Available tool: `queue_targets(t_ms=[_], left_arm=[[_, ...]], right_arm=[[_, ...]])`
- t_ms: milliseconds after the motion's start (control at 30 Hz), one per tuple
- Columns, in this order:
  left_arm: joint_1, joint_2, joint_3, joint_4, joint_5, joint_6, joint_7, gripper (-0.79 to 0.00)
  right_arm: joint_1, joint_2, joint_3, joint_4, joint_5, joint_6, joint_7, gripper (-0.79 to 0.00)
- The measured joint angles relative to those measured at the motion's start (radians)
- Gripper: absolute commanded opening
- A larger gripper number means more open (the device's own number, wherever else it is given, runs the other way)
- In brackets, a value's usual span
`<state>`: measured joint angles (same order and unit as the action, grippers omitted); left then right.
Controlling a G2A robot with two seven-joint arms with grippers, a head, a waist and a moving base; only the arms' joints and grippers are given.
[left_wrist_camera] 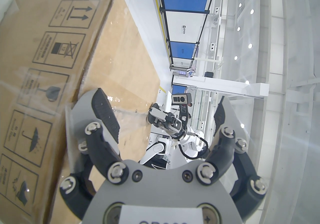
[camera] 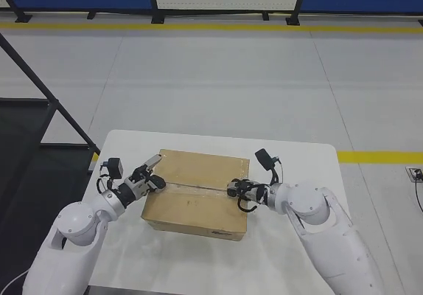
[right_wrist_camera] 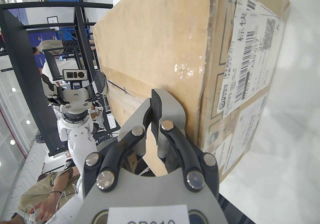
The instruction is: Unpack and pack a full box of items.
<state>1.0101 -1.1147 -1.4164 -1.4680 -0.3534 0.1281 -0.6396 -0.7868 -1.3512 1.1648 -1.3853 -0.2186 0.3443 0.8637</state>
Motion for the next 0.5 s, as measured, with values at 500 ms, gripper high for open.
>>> queue_targets(t_ms=[500], left_arm=[[0.070, 0.012, -0.078, -0.042, -0.045, -0.026, -0.002, 0.000]], right_arm=[[0.125, -0.041, -0.153, 0.121, 0.031, 0.014, -0.037, -0.785]])
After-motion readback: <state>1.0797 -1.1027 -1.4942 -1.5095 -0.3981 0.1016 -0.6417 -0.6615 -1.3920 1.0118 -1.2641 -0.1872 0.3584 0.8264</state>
